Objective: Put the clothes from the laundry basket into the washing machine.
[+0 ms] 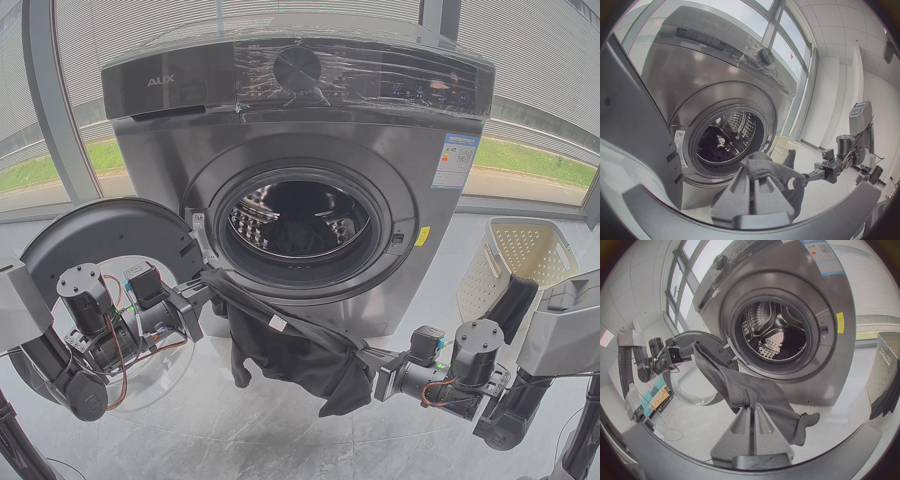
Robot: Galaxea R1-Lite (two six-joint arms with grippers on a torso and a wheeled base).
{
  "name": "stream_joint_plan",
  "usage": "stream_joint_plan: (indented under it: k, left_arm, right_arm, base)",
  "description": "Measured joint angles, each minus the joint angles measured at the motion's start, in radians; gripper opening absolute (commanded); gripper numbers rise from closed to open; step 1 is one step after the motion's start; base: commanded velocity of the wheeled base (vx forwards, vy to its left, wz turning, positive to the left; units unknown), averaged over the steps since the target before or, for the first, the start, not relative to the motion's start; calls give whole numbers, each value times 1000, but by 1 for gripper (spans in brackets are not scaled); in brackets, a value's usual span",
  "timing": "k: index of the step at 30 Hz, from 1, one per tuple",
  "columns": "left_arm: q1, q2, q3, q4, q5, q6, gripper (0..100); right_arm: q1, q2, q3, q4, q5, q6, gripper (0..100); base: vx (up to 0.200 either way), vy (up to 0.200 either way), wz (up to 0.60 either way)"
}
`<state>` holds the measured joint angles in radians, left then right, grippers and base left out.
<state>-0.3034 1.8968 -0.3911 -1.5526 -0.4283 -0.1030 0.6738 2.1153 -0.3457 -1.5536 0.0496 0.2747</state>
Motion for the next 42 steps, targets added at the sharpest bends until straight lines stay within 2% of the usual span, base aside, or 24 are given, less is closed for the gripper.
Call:
stream_joint_plan:
  k: [7,11,12,19,26,29,31,33,37,42]
  left_arm:
    - [-24,-2,-4,0,2,4,0]
    - [-36,-2,-6,0,3,9,0]
    - [-38,-2,-6,0,3,9,0]
    - [-43,-2,-4,0,5,12,0]
    - [-55,1,1,0,8,14,0]
    - [-57,4,2,0,15,14,0]
    - [-58,6,0,0,34,13,0]
    - [-60,7,-3,0,49,11,0]
    - [-69,9,-8,0,57,9,0]
    - [-75,10,-9,0,60,7,0]
  right_arm:
    - [4,105,-46,1,1,-1,0]
    - [4,169,-106,0,-1,-1,0]
    - [3,184,-120,0,-1,-1,100]
    - [-1,277,-211,1,-4,-3,100]
    - [-1,346,-233,1,-1,-43,100]
    - [1,358,-223,1,20,-61,100]
    - [4,364,-214,1,60,-77,100]
    - [8,366,-208,1,81,-92,100]
    - [27,370,-214,1,94,-110,100]
    - [46,380,-281,1,97,-111,100]
  base:
    - [0,0,0]
    - [0,0,0]
    - [0,0,0]
    - [0,0,0]
    - [0,0,0]
    - [0,0,0]
    - [0,0,0]
    - [0,0,0]
    - [0,0,0]
    - [0,0,0]
